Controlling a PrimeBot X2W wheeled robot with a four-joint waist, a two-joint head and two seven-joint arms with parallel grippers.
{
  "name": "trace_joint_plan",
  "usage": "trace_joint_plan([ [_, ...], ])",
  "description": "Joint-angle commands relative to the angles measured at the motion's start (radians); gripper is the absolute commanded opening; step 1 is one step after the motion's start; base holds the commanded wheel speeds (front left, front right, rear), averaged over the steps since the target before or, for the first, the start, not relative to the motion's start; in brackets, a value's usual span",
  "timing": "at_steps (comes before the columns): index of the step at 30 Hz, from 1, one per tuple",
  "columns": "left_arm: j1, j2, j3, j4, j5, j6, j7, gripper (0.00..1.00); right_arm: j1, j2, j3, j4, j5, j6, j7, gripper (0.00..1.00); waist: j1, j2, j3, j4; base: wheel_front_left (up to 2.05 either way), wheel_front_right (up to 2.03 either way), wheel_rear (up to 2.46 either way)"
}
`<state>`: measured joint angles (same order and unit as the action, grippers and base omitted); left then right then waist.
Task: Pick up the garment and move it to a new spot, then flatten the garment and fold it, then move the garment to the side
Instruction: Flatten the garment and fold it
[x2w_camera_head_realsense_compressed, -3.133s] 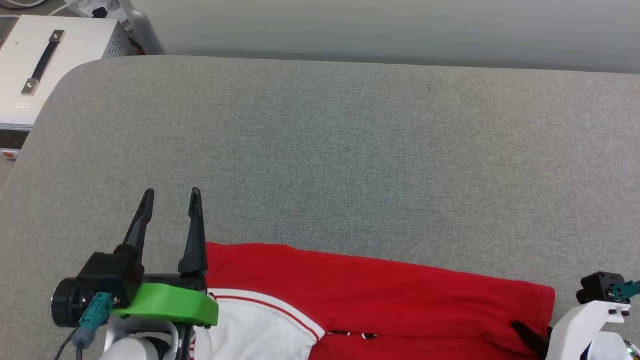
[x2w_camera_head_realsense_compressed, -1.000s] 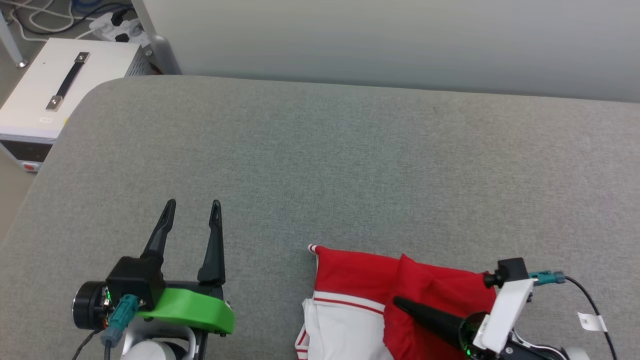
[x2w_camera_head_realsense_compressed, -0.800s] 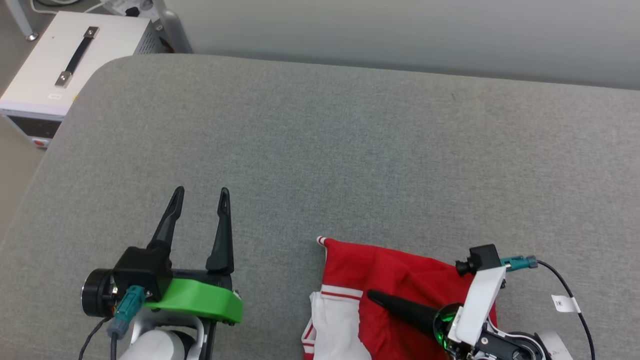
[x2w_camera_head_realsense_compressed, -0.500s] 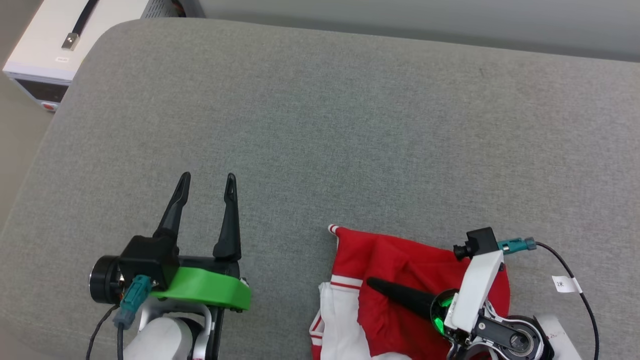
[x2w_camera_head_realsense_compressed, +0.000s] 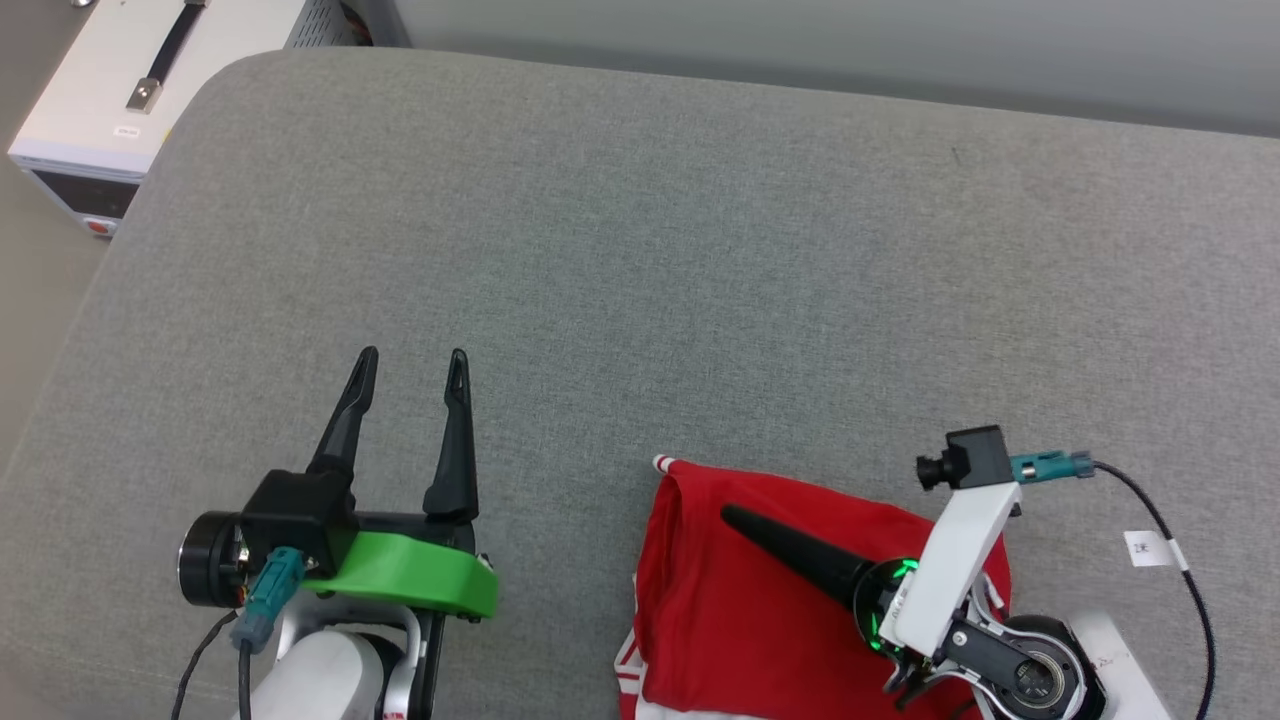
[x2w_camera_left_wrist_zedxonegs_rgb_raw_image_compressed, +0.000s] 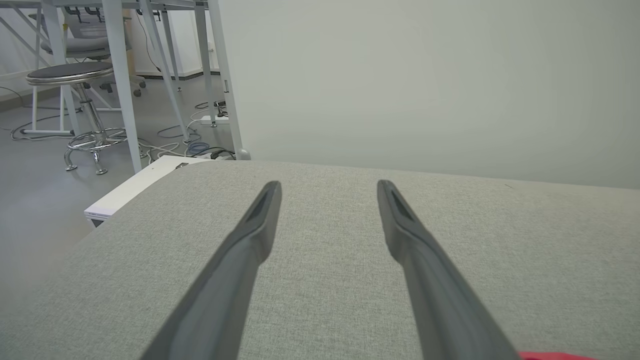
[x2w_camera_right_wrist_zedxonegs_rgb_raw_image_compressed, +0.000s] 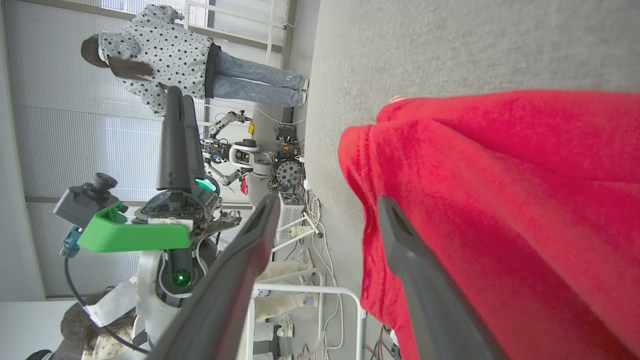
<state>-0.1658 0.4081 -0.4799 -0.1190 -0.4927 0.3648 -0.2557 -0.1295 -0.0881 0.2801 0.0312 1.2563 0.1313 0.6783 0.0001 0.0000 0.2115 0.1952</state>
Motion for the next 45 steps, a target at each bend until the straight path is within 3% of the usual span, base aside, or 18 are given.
trace_joint_plan([
  [1, -0.001, 0.002, 0.002, 0.002, 0.005, -0.004, -0.004, 1.0, -0.021, -0.018, 0.001, -0.022, -0.039, -0.001, -0.044, 1.0, -0.0001, 0.0, -0.029, -0.021, 0.0, 0.0, 0.0],
  [12, 0.053, 0.023, 0.009, 0.02, -0.015, 0.002, 0.003, 1.0, 0.001, -0.086, -0.081, -0.016, -0.358, -0.001, -0.318, 1.0, -0.0001, 0.0, -0.128, -0.083, 0.0, 0.0, 0.0],
  [17, 0.083, 0.032, 0.02, 0.031, -0.03, 0.009, 0.003, 1.0, 0.015, -0.12, -0.152, -0.033, -0.588, -0.001, -0.42, 1.0, -0.0001, 0.0, -0.16, -0.113, 0.0, 0.0, 0.0],
  [26, 0.126, 0.045, 0.05, 0.062, -0.052, 0.011, 0.0, 1.0, 0.057, -0.102, -0.261, -0.109, -0.895, -0.001, -0.591, 1.0, -0.0001, 0.0, -0.197, -0.157, 0.0, 0.0, 0.0],
  [35, 0.165, 0.046, 0.055, 0.089, -0.054, 0.007, -0.003, 1.0, 0.16, -0.066, -0.306, -0.154, -1.0, -0.001, -0.666, 1.0, -0.0001, 0.0, -0.239, -0.18, 0.0, 0.0, 0.0],
  [45, 0.206, 0.035, 0.057, 0.117, -0.056, 0.0, -0.005, 1.0, 0.227, -0.036, -0.306, -0.164, -1.013, -0.001, -0.668, 1.0, -0.0001, 0.0, -0.272, -0.186, 0.0, 0.0, 0.0],
])
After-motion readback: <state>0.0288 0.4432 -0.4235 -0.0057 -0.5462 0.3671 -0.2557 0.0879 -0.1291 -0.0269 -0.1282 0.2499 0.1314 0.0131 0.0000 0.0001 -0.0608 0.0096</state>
